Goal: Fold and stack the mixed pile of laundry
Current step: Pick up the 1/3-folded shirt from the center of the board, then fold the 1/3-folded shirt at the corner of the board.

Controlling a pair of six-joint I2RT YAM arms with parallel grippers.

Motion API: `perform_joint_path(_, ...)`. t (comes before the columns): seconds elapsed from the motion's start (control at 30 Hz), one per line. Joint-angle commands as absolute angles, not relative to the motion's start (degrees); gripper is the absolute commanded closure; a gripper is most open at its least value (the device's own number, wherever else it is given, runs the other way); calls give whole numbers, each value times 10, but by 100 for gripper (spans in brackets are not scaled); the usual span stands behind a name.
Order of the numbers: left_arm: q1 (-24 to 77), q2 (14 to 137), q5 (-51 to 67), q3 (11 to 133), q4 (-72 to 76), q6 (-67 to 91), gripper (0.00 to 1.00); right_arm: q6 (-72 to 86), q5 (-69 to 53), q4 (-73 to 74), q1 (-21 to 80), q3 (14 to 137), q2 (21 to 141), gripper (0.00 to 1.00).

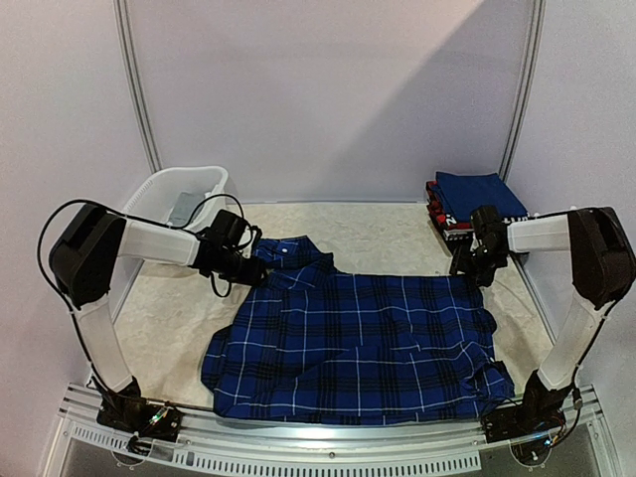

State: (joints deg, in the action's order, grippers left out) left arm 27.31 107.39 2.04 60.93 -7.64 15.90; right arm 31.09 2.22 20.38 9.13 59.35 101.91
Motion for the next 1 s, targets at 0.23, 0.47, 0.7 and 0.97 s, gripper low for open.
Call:
perform_joint_path(0.23,267,1106,63,616,-61,162,66,296,23,197,85,606,1040,70)
perform_joint_path(0.47,267,1116,86,621,-40,160,96,293,15,196,85,610,1042,96)
perform_joint_path(0.7,267,1097,93,623,-33,166,100,288,9,205,85,621,1027,100)
perform_joint_path(0.97,269,1035,89,604,-38,164,100,286,19,219,85,610,977,100)
